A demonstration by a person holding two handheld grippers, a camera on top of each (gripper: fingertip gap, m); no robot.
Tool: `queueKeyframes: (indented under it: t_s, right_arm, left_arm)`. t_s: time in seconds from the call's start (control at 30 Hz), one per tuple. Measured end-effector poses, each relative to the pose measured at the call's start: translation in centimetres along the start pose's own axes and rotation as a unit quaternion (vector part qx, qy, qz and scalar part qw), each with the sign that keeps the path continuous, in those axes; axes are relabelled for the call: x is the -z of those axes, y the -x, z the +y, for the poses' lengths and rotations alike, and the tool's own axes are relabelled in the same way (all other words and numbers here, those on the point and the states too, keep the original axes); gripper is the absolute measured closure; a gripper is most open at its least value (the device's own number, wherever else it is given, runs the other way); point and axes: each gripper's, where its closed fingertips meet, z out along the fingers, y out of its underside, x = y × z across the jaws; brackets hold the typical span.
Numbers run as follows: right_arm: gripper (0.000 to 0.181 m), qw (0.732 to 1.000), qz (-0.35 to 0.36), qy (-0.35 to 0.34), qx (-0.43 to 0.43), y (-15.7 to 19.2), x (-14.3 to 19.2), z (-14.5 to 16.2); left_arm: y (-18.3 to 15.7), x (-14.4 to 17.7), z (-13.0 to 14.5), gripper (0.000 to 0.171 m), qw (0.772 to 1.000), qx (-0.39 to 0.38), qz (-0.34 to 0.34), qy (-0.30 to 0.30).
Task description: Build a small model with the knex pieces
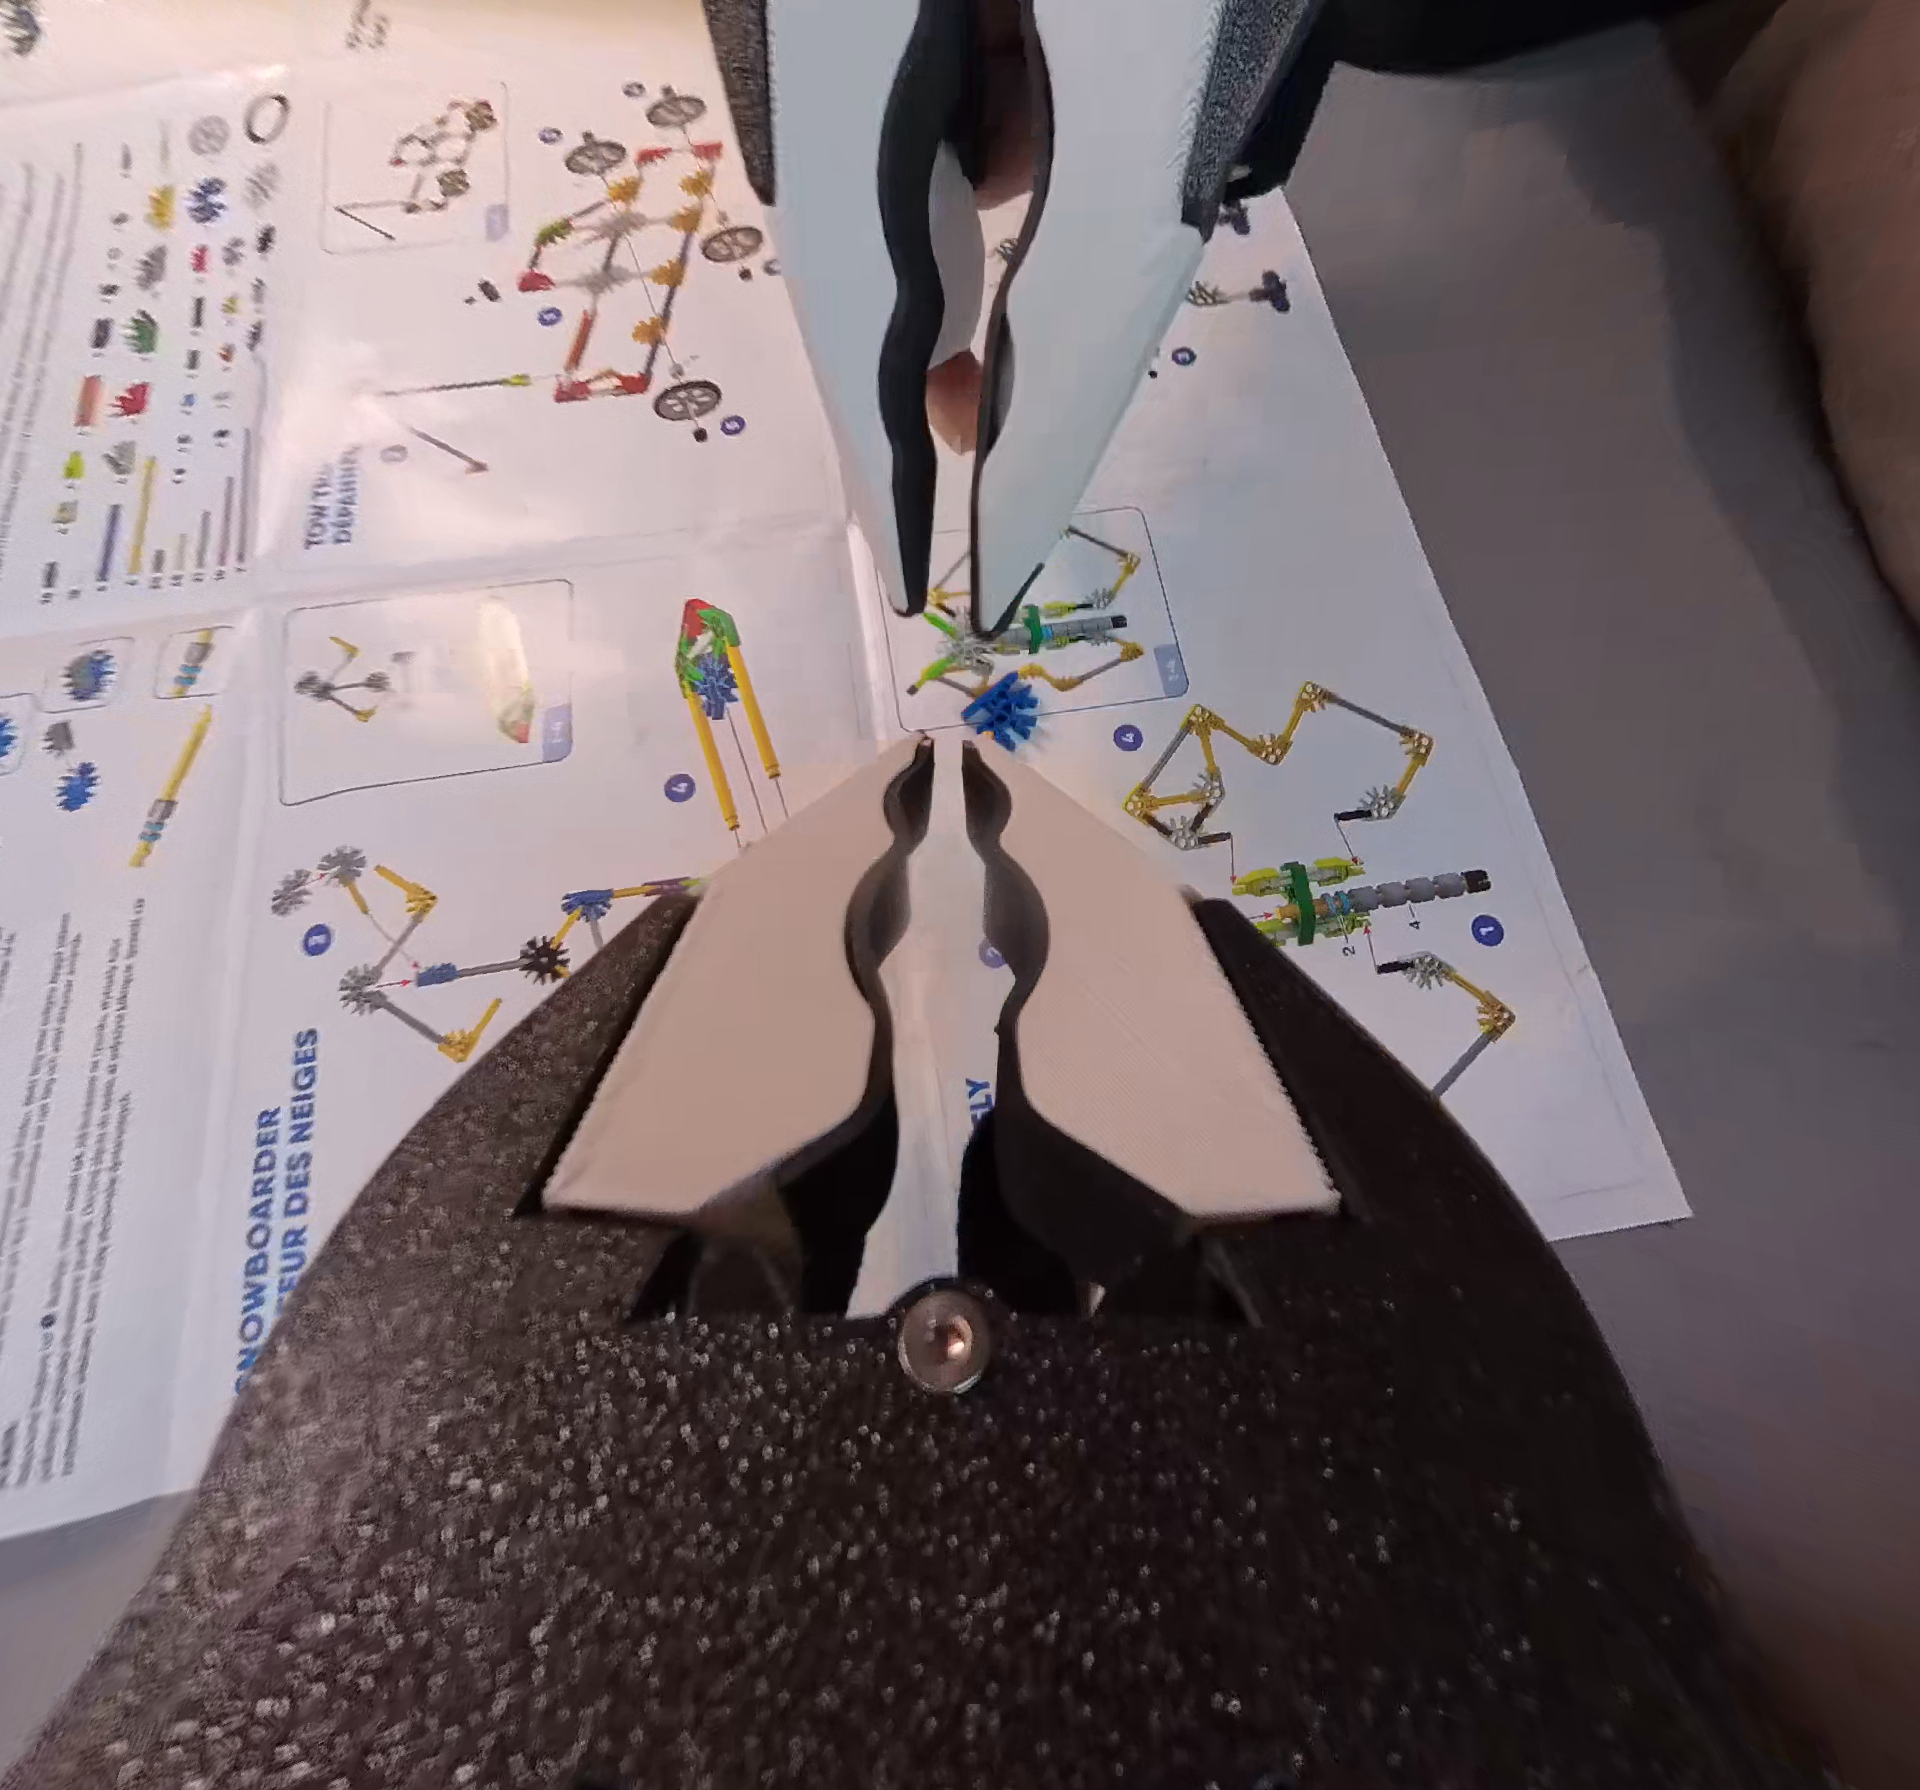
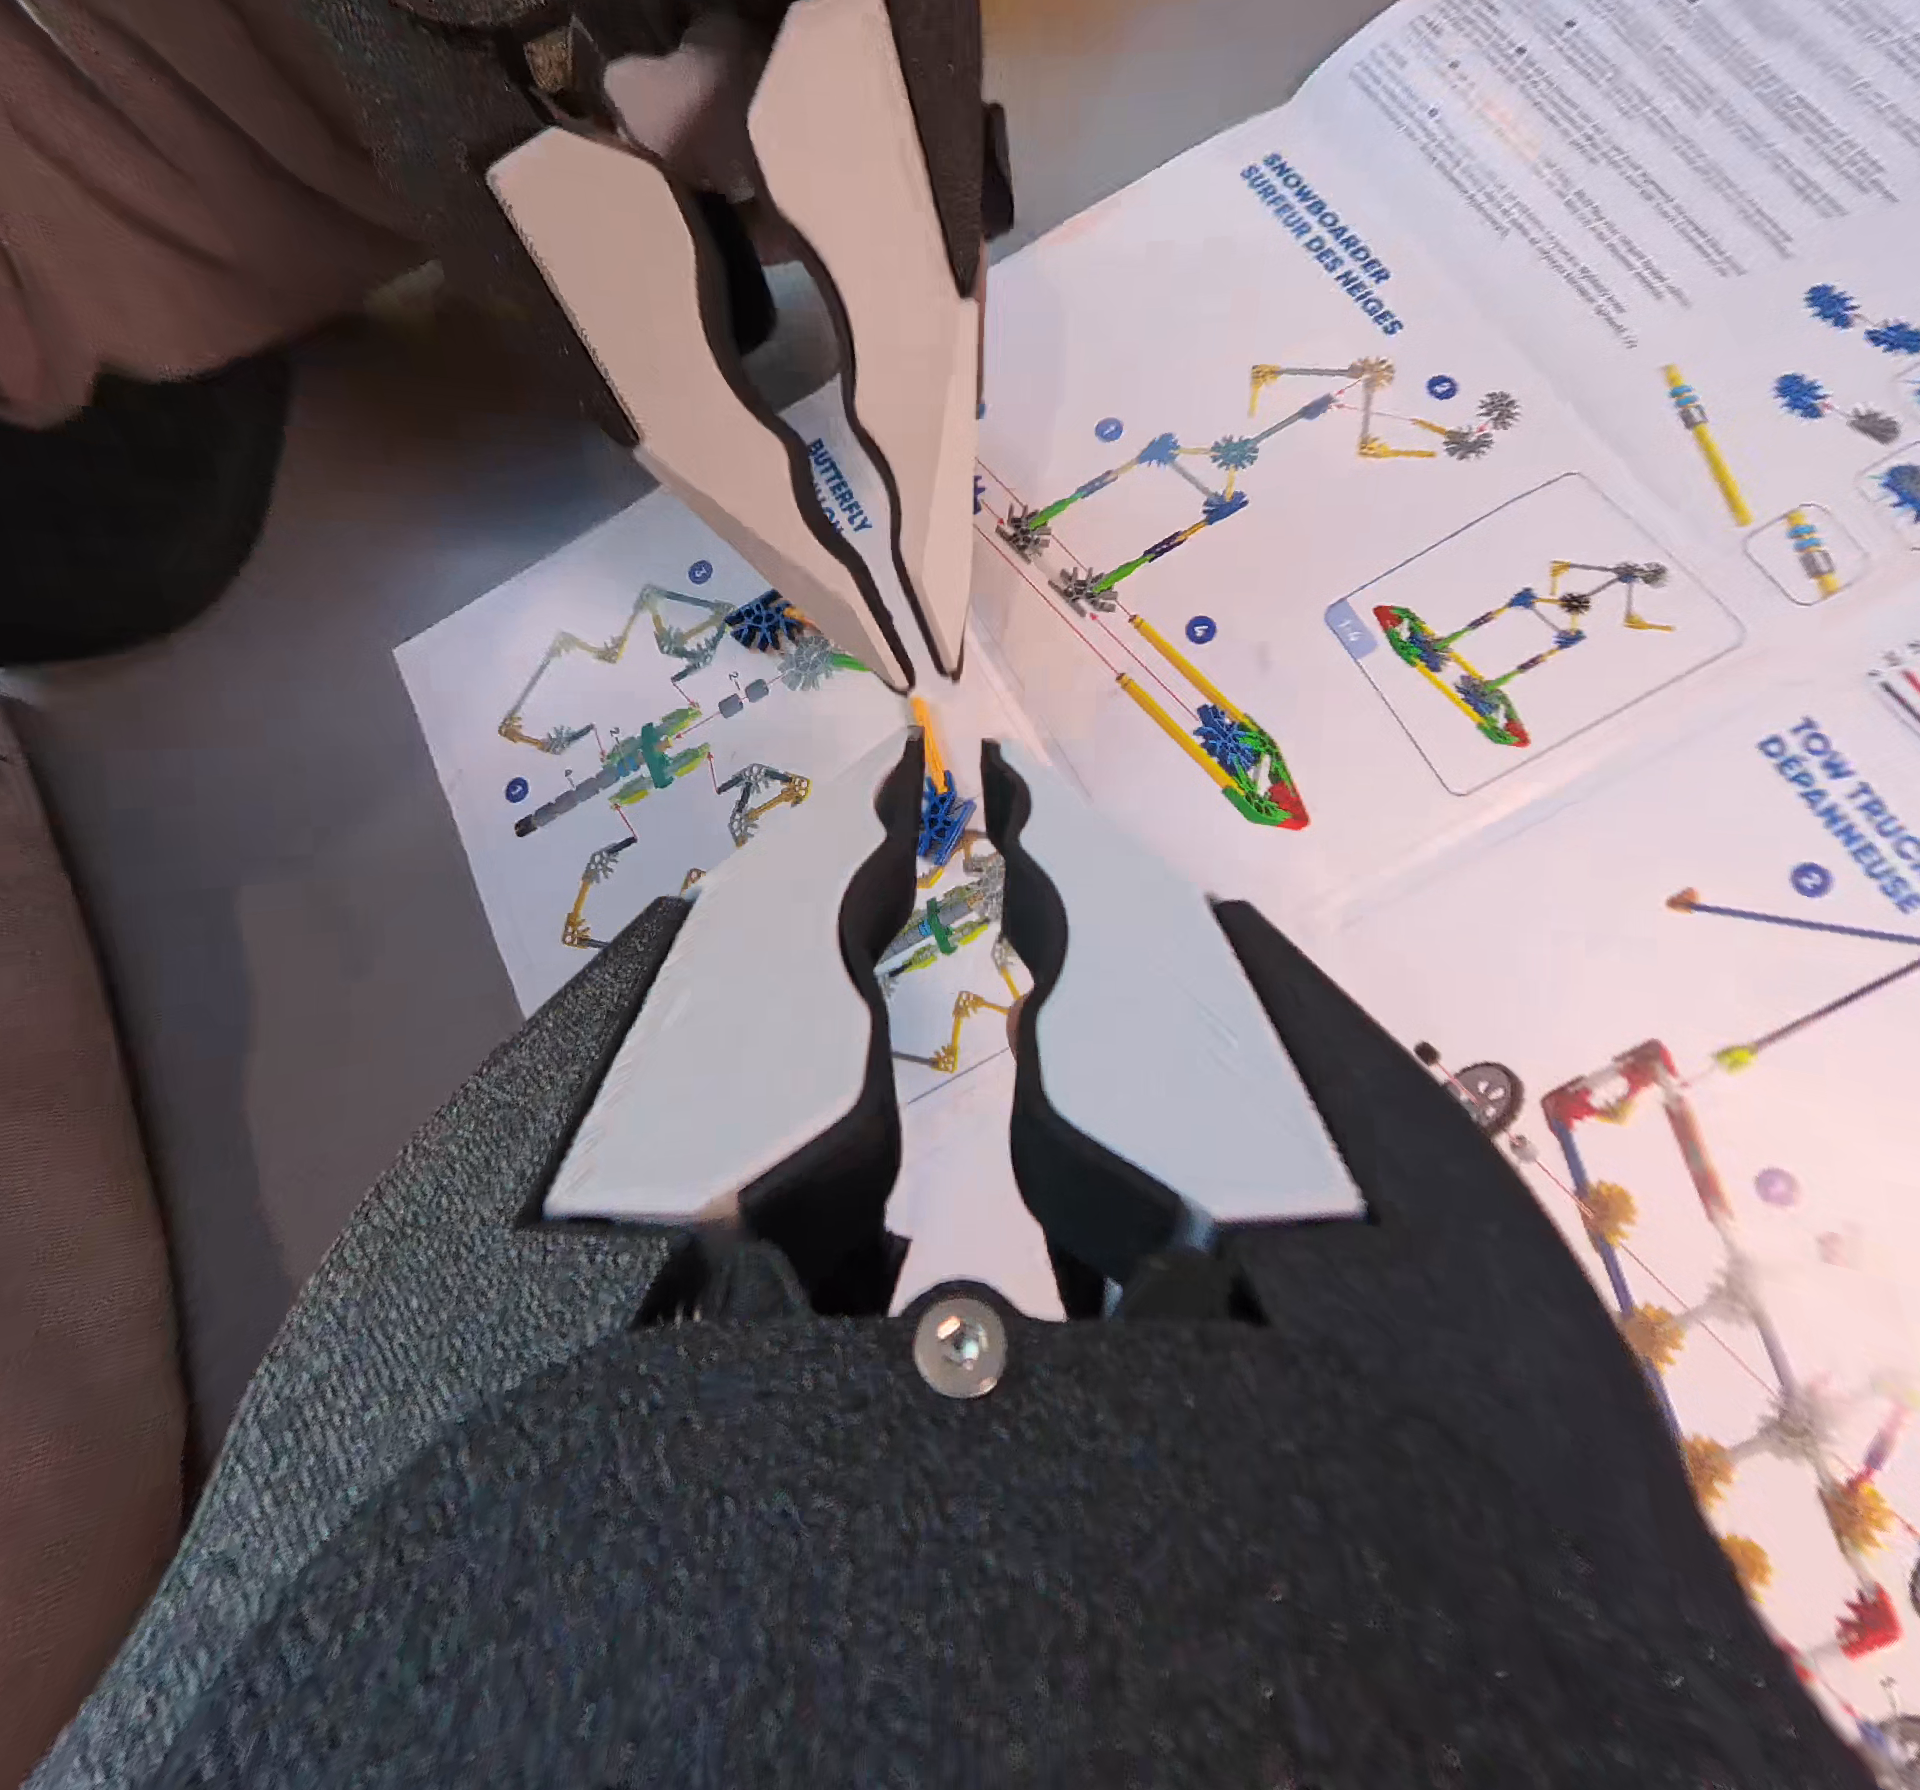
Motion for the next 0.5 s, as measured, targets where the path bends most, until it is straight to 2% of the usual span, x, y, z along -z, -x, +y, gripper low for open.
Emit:
queueKeyframes:
  t_s: [0.1, 0.23, 0.33, 0.5]
  right_arm:
    - [0.165, 1.000, -0.005, 0.001, 0.008, 0.2, 0.9, 1.3]
    - [0.155, 0.997, 0.002, 0.030, 0.073, 0.7, 0.3, 3.7]
    - [0.149, 0.990, 0.001, 0.047, 0.130, 0.8, -0.4, 3.8]
    - [0.148, 0.976, -0.050, 0.070, 0.200, 0.8, -1.8, 3.0]
  left_arm:
    - [0.9, 1.8, -0.4, 0.163, 0.999, 0.007, -0.044, 0.000]
    - [0.1, 3.4, 1.3, 0.156, 0.997, 0.024, -0.066, 0.039]
    - [-1.7, 3.8, 3.2, 0.150, 0.995, 0.053, -0.060, 0.062]
    - [-3.7, 3.1, 4.8, 0.144, 0.991, 0.086, -0.071, 0.073]
